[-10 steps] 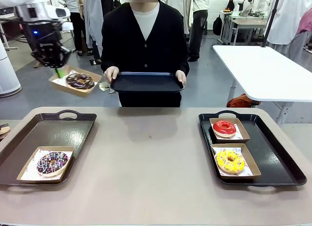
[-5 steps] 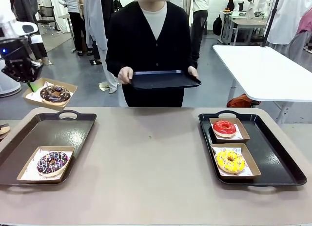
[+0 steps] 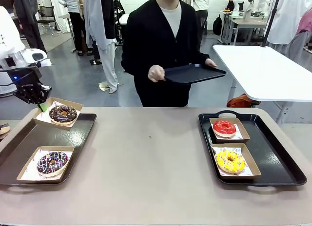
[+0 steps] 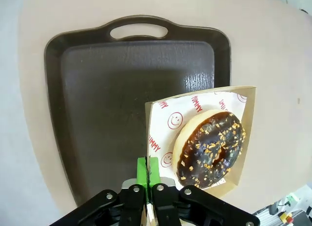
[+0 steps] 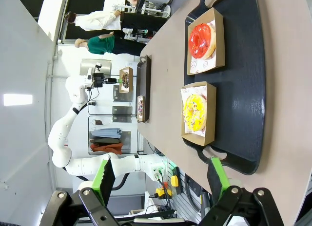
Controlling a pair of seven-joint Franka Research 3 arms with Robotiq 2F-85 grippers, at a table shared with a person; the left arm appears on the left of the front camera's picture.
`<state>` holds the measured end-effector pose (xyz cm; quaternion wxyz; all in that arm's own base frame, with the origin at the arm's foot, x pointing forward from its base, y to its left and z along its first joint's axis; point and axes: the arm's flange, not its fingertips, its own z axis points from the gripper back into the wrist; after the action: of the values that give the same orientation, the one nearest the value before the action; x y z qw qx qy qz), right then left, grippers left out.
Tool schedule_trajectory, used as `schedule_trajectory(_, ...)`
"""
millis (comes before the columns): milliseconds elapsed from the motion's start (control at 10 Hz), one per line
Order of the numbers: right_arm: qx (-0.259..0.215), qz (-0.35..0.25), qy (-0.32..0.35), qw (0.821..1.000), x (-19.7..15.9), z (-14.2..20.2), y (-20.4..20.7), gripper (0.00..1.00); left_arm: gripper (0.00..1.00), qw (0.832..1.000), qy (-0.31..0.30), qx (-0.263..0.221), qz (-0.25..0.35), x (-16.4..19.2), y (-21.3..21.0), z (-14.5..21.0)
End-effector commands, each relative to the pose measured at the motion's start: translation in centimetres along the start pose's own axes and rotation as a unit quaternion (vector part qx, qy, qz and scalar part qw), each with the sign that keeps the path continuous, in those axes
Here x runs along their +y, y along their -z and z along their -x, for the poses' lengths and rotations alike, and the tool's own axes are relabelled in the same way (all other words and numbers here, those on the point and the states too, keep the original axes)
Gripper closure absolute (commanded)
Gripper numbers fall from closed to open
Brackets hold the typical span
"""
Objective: Individually package the donuts and arrange them on the tray.
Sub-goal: Place the picked Paper togo box on the Handle tray.
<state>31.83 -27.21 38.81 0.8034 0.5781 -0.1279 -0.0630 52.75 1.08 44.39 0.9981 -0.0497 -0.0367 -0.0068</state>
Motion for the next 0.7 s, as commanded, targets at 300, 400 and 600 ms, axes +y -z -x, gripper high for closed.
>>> schedule_trajectory(300,0.0,0.003,0.005,1.0,0.21,0.2,-0.01,0.0,0.99,1.0,0.0,0.005,0.0,-0.03,0.65,-0.12)
schedule_trajectory(400,0.0,0.003,0.005,1.0,0.21,0.2,-0.01,0.0,0.99,1.0,0.0,0.005,0.0,-0.03,0.65,-0.12)
schedule_trajectory(600,0.0,0.003,0.005,1.0,0.21,0.2,-0.01,0.0,0.99,1.0,0.0,0.005,0.0,-0.03,0.65,-0.12)
